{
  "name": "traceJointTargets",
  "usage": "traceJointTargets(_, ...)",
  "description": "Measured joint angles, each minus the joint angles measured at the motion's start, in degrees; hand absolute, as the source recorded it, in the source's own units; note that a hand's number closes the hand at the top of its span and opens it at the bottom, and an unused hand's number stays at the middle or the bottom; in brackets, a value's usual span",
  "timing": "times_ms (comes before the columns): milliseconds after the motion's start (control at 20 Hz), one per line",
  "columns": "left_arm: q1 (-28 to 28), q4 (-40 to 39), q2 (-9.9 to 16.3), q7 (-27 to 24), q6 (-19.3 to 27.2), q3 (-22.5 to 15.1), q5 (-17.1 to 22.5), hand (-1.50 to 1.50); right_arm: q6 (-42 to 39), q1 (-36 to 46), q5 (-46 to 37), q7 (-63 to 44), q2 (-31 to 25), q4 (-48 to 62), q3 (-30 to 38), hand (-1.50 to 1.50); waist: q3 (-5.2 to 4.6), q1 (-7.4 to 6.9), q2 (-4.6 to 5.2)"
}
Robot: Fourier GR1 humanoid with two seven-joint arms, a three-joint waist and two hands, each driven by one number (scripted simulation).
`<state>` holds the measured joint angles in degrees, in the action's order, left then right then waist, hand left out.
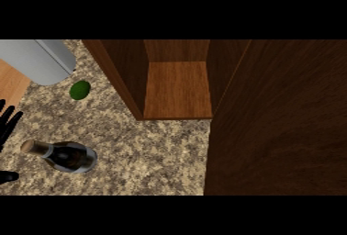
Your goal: Pick up the wine, place it into the cabinet and close the cabinet
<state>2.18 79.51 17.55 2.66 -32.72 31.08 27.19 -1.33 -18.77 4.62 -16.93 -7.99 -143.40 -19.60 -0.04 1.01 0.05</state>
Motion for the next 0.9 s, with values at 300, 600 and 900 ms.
traceJointTargets(300,2.5,-12.0,0.1,-8.4,-2.9,-1.8,-6.4,-1.5,-0.7,0.6,0.1,0.2,0.8,0.4,0.5,-1.5,-0.01,-0.16,0.04)
traceJointTargets(600,3.8,-22.0,0.8,-15.2,-7.3,-3.3,-9.7,-1.5,-1.3,-0.2,0.2,0.7,1.5,0.4,0.0,-1.5,-0.02,-0.2,-0.01)
traceJointTargets(900,6.4,-32.7,0.8,-22.0,-10.0,-5.3,-13.4,-1.5,-3.0,-2.0,0.4,2.2,0.9,0.4,1.1,-1.5,-0.03,-0.01,0.02)
